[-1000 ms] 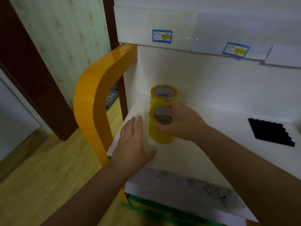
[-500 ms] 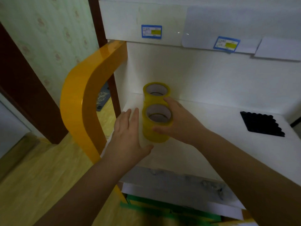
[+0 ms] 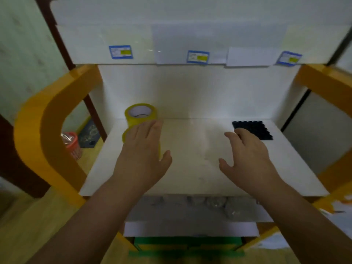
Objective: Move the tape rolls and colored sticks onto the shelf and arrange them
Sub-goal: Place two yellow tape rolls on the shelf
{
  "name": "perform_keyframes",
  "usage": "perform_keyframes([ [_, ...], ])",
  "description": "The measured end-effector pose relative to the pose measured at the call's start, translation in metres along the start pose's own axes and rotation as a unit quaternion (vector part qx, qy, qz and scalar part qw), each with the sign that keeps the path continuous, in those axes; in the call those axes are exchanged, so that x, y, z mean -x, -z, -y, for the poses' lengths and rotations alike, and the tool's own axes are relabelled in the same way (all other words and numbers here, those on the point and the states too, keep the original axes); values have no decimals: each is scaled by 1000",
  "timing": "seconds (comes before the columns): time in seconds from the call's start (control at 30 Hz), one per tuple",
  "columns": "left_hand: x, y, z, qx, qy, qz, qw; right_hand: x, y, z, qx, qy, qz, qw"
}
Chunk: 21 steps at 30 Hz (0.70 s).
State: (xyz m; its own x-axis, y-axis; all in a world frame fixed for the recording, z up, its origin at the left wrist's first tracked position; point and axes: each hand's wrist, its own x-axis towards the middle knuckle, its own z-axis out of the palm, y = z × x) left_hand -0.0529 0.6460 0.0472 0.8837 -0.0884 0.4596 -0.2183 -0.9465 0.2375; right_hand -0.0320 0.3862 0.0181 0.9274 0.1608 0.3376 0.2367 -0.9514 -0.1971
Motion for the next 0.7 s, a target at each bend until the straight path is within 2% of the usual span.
perform_keyframes([
  [0.1, 5, -10, -45, -14, -30, -2, 999, 33, 19, -28, -13, -29, 12, 999],
  [0.27, 28, -32, -126, 8, -79, 43, 996, 99, 61, -74, -33, -41, 11, 999],
  [0.43, 63, -40, -220, 71, -98, 81, 989, 176, 103, -123, -37, -29, -4, 999],
  [0.53, 81, -42, -274, 105, -122, 76, 984, 212, 130, -161, -36, -29, -21, 999],
  [0.7, 106, -49, -360, 154, -165, 82, 971, 262, 162, -234, -13, -78, -42, 996],
])
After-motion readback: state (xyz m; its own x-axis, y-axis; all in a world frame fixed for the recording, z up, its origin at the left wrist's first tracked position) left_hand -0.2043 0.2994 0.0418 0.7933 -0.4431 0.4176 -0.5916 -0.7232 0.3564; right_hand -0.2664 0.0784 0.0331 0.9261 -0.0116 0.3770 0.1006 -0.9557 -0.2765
